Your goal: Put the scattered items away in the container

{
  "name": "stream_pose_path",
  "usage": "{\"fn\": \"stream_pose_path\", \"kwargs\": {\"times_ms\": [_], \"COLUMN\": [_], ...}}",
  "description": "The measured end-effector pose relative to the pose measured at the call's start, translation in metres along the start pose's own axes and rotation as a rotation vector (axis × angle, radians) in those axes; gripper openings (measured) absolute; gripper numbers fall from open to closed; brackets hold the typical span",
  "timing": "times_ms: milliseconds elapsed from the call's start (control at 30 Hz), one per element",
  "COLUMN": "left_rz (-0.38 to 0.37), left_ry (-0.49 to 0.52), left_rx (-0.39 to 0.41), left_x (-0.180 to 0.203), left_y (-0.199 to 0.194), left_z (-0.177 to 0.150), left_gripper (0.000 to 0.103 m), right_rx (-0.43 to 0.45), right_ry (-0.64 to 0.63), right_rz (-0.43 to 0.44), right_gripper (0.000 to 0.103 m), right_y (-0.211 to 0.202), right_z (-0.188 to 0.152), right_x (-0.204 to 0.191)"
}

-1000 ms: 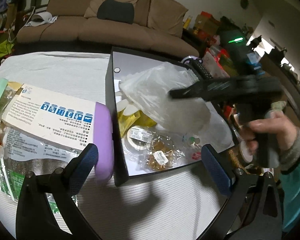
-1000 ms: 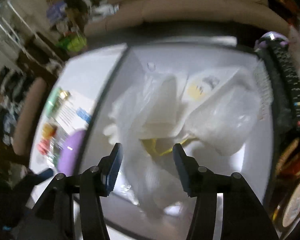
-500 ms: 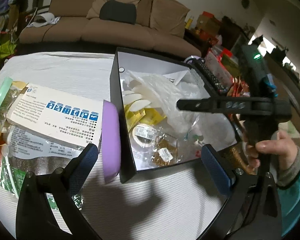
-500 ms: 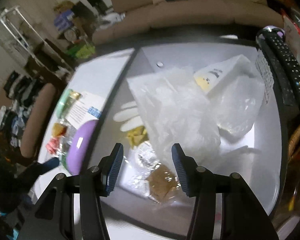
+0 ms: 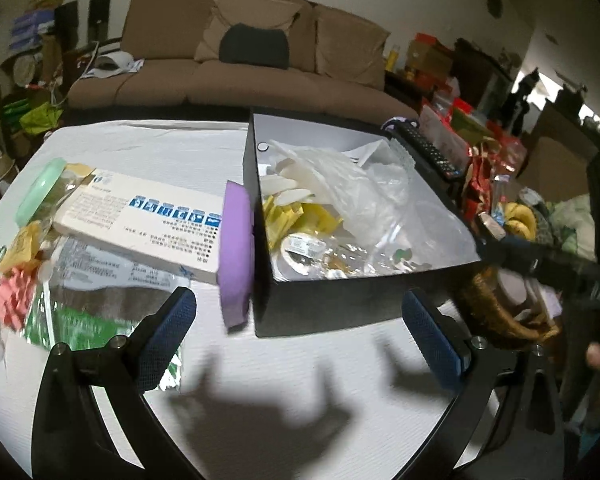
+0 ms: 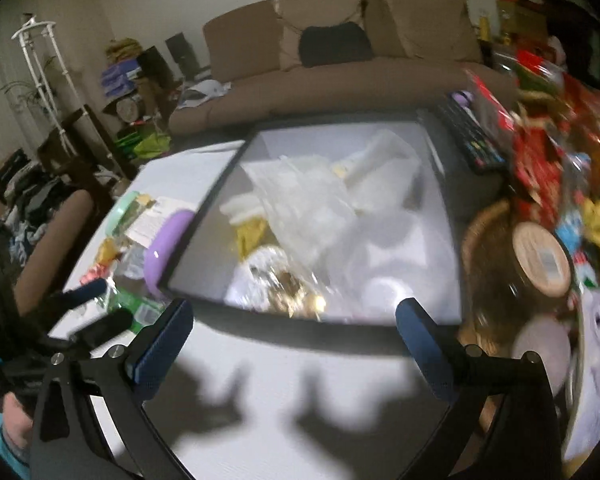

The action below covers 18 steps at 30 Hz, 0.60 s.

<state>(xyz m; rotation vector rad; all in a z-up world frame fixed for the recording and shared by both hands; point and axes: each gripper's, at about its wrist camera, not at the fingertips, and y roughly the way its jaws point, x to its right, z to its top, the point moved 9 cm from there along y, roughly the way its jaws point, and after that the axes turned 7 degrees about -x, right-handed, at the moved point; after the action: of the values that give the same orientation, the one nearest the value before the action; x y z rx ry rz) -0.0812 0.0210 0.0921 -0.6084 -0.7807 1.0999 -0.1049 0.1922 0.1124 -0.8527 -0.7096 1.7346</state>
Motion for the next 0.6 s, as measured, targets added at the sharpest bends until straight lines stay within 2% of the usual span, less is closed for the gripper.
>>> {"fn": "stream_pose_path", "kwargs": {"times_ms": [333,500,600], "left_rz": [0.148,0.230,0.250], "left_ry": [0.008,0.003,-0.022], "left_rx": [-0.020,-0.021,-0.036], "left_x": [0.024,0.024,0.020], "left_y": [-0.015,-0.005,0.009], "left_z": [-0.042,-0.068,-0.087], "left_gripper": [0.103,0.103,0.103], "right_rx": [0.059,0.034,0.011], "right_ry": [0.015,0.053,0.059], "right_rz": [-0.117,-0.132,-0.173], "right_gripper": [0.103,0.103,0.103], "right_y": [-0.033,-0.017,0.001], "right_z": [-0.051,-0.090,-0.112], "right_x": [0.013,0.025,0.030]}}
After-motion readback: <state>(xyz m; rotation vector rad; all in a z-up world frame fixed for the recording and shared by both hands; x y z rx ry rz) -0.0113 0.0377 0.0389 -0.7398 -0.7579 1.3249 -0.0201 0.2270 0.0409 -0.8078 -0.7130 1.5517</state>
